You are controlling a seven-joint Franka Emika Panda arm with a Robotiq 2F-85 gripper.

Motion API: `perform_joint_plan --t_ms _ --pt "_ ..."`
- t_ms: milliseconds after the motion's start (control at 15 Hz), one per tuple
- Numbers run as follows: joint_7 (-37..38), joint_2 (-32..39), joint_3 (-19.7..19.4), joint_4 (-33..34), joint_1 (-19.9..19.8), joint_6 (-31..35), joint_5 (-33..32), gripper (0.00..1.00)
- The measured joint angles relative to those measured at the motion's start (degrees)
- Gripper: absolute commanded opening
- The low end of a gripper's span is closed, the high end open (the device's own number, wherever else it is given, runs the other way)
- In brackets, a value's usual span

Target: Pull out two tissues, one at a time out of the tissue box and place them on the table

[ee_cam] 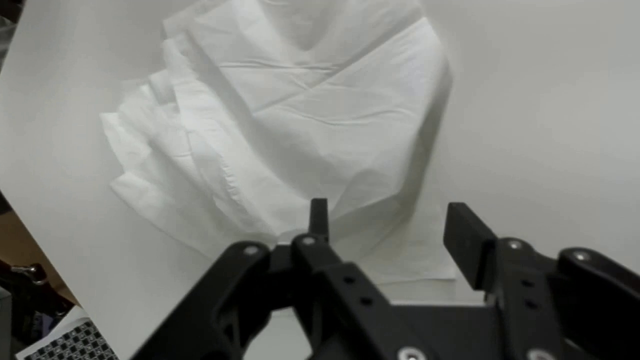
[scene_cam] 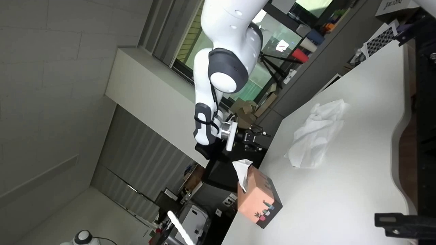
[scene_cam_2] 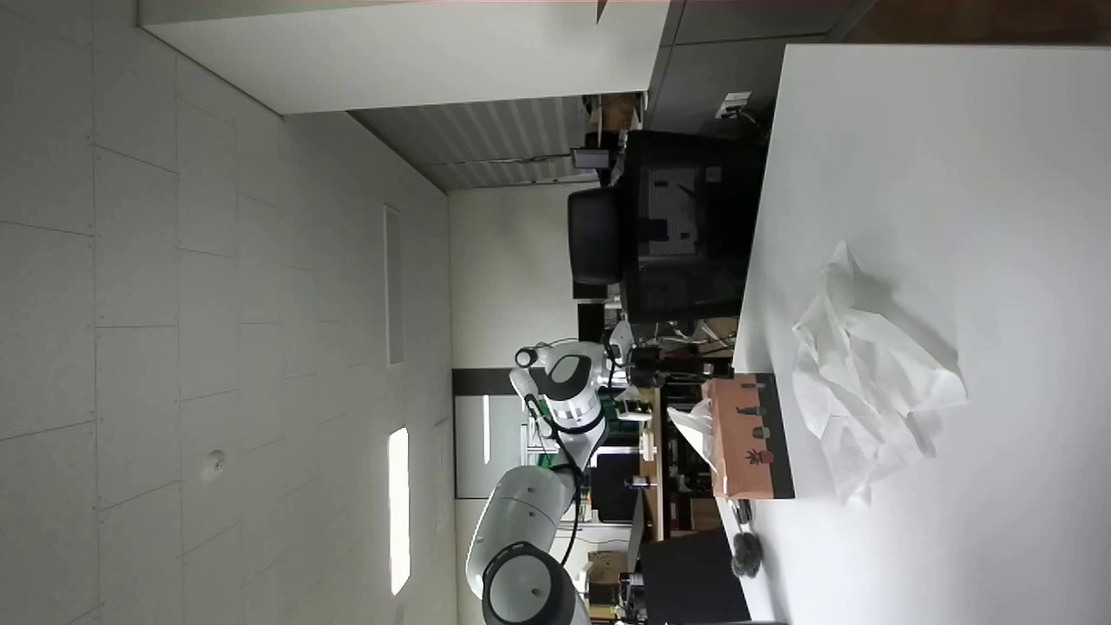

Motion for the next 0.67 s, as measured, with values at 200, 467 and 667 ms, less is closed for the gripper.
perform_joint_plan --t_ms 200,467,667 --pt "1.9 0.8 1.9 3.9 0.3 5.9 1.0 1.0" --pt "3.2 0.7 3.2 5.1 2.3 18.3 2.5 1.0" --pt "3.4 0.6 4.2 5.7 4.2 26.2 3.4 0.99"
